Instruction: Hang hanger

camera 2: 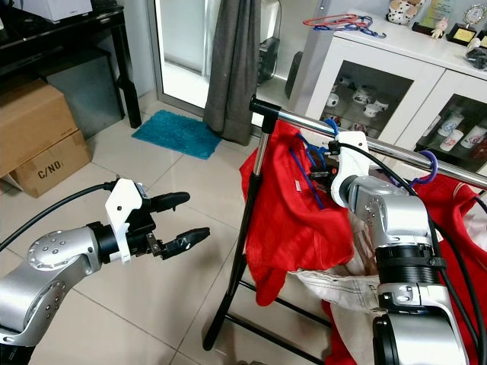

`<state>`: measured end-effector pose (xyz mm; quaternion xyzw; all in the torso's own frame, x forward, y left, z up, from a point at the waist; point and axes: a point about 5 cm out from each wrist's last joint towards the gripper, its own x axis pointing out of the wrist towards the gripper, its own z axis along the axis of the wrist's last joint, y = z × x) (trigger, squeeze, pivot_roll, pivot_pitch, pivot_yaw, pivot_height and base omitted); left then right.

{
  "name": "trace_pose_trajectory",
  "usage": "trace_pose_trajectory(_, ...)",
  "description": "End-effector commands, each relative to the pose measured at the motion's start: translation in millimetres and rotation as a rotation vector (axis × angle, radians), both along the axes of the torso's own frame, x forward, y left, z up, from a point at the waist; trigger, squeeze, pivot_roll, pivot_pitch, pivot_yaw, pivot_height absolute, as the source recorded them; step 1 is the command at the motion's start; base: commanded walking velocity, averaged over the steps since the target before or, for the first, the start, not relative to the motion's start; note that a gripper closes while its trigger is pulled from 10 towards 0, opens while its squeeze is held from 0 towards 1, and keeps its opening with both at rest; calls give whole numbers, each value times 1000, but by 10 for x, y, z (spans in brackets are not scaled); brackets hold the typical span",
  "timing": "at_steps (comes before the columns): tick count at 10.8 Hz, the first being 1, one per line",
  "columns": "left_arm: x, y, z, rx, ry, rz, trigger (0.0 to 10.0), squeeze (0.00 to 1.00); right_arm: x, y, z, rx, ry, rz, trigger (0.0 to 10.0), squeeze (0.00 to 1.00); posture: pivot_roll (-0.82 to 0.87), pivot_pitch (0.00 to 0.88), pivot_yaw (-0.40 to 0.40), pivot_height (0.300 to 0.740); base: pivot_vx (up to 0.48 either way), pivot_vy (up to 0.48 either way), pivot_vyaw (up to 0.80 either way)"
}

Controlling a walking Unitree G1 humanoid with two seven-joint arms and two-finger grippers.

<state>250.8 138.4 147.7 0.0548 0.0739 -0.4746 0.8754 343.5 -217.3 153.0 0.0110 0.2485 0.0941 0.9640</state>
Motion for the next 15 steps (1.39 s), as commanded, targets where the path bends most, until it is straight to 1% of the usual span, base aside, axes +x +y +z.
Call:
trace_pose_trajectory(1, 17, -41, 5, 15, 2, -25, 10000, 1000, -7, -7, 31, -6, -11, -3, 0, 0, 105, 0, -110, 740, 0, 0, 0)
trace_pose_trajectory(2, 8, -41, -3, 18, -1, -21, 10000, 988, -23, -9, 22, -5, -13, 3, 0, 0, 106, 0, -113, 740, 0, 0, 0)
trace_pose_trajectory(3, 7, -35, 0, 21, -19, -6, 10000, 863, -33, -18, 31, 0, -22, 9, 0, 0, 107, 0, -113, 740, 0, 0, 0)
trace_pose_trajectory(4, 58, -17, -4, 50, -73, 77, 10000, 525, -69, -30, 116, 22, -60, 18, 0, 0, 107, 0, -117, 740, 0, 0, 0)
trace_pose_trajectory(5, 94, -8, -2, 49, -108, 138, 10000, 408, -118, -47, 191, 40, -90, 13, 0, 0, 106, 0, -118, 740, 0, 0, 0)
trace_pose_trajectory(6, 109, -2, -26, 54, -130, 186, 10000, 255, -186, -68, 257, 46, -117, 11, 0, 0, 99, 0, -113, 740, 0, 0, 0)
trace_pose_trajectory(7, 114, 1, -41, 57, -133, 205, 10000, 255, -211, -74, 277, 50, -125, 9, 0, 0, 99, 0, -113, 740, 0, 0, 0)
trace_pose_trajectory(8, 108, -10, -78, 47, -136, 231, 10000, 208, -300, -55, 305, 52, -139, 15, 0, 0, 84, 0, -100, 740, 0, 0, 0)
trace_pose_trajectory(9, 104, -22, -94, 44, -135, 233, 10000, 208, -340, -35, 267, 48, -120, 27, 0, 0, 84, 0, -100, 740, 0, 0, 0)
trace_pose_trajectory(10, 93, -53, -155, 48, -125, 237, 10000, 208, -477, 75, 91, 47, -59, 66, 0, 0, 66, 0, -88, 740, 0, 0, 0)
trace_pose_trajectory(11, 91, -57, -171, 52, -122, 238, 10000, 204, -498, 95, 46, 47, -50, 68, 0, 0, 66, 0, -88, 740, 0, 0, 0)
trace_pose_trajectory(12, 74, -62, -227, 77, -109, 230, 10000, 208, -571, 160, -77, 49, -35, 73, 0, 0, 59, 0, -85, 740, -289, 0, 0)
trace_pose_trajectory(13, 66, -58, -242, 84, -105, 227, 10000, 204, -601, 165, -143, 28, -22, 75, 0, 0, 61, 0, -87, 740, -292, 0, 0)
trace_pose_trajectory(15, 75, -57, -240, 79, -105, 232, 10000, 200, -638, 186, -189, 43, -24, 63, 0, 0, 54, 0, -83, 740, -289, 0, 0)
